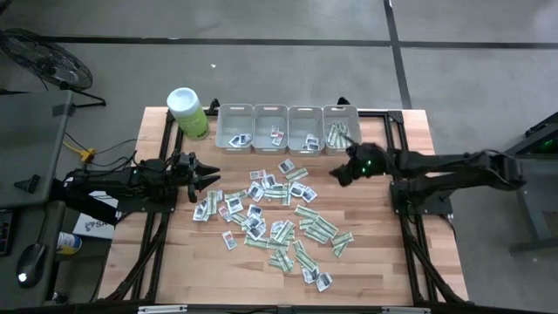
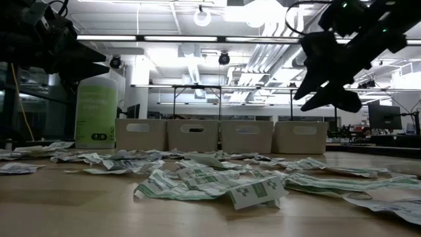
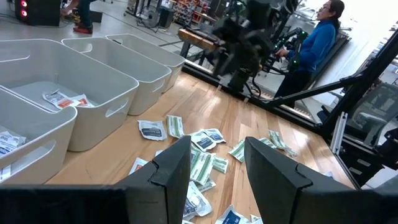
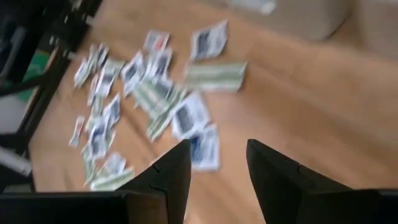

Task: Pick & Place First Aid Supplies
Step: Put the bandage into the right gray bin

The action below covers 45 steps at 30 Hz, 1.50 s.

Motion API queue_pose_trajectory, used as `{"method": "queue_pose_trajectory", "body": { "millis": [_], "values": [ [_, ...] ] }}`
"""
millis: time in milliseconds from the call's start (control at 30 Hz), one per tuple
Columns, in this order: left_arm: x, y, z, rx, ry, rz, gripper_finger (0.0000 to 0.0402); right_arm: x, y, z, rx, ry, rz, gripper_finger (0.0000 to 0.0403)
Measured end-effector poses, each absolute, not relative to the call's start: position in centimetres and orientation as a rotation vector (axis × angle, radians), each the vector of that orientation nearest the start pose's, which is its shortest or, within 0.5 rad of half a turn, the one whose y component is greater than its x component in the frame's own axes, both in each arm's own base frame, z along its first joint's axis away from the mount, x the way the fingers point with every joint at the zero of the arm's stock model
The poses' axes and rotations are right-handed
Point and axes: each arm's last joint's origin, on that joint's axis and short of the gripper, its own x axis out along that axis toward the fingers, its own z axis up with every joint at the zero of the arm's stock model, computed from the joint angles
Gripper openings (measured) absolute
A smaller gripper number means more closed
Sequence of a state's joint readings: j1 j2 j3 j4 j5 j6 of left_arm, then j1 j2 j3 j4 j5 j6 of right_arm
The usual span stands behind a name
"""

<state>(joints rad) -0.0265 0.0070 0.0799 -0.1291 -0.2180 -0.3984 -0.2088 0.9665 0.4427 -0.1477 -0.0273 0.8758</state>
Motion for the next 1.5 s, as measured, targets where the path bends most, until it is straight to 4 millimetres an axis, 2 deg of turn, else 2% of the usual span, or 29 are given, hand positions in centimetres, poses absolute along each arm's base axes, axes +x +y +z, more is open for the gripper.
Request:
{"method": "queue_pose_trajectory", "body": {
  "millis": [433,633,767,933,1100,1267,1500],
  "values": [
    [9.2,0.4,17.8,-0.39,0.017,0.2,0.015,18.3,3.8,18.9,1.054,0.624,-0.345,0.0149],
    [9.2,0.4,17.8,-0.39,0.017,0.2,0.015,18.2,5.9,19.6,1.073,0.548,-0.288,0.0149],
    [9.2,0.4,17.8,-0.39,0.016,0.2,0.015,18.5,6.9,20.6,1.063,0.524,-0.259,0.0149],
    [9.2,0.4,17.8,-0.39,0.017,0.2,0.015,20.4,8.3,22.8,1.012,0.629,-0.295,0.0149],
    [9.2,0.4,17.8,-0.39,0.017,0.2,0.015,22.9,9.9,24.6,0.962,0.84,-0.431,0.0149],
    [9.2,0.4,17.8,-0.39,0.017,0.2,0.015,25.3,11.3,24.3,0.945,1.081,-0.593,0.0149],
    [9.2,0.4,17.8,-0.39,0.017,0.2,0.015,28.5,13.2,22.0,0.921,1.304,-0.685,0.0149]
  ]
}}
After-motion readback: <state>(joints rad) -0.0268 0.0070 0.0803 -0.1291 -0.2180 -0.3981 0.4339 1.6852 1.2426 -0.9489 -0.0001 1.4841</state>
